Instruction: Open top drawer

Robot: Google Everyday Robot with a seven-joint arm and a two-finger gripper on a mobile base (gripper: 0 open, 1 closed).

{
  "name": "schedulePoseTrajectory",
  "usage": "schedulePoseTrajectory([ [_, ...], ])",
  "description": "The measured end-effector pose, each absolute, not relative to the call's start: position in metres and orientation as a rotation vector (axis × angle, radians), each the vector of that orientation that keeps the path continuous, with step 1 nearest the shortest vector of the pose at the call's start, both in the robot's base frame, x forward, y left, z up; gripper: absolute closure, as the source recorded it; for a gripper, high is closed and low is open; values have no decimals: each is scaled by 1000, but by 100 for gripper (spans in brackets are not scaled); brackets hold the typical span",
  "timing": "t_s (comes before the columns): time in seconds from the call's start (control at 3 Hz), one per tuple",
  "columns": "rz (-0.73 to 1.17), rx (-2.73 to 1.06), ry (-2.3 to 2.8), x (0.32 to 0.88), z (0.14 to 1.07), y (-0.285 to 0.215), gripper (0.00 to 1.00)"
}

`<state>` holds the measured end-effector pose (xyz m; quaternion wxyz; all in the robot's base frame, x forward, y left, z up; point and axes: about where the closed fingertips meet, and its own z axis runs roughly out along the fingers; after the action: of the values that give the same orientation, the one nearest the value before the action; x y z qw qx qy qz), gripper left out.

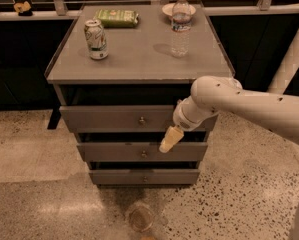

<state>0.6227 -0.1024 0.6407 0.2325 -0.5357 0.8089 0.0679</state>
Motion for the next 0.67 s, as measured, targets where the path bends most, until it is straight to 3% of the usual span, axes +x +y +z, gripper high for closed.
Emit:
schedulePoseTrajectory([
  [0.67, 168, -1480, 2174, 628, 646, -98, 0],
])
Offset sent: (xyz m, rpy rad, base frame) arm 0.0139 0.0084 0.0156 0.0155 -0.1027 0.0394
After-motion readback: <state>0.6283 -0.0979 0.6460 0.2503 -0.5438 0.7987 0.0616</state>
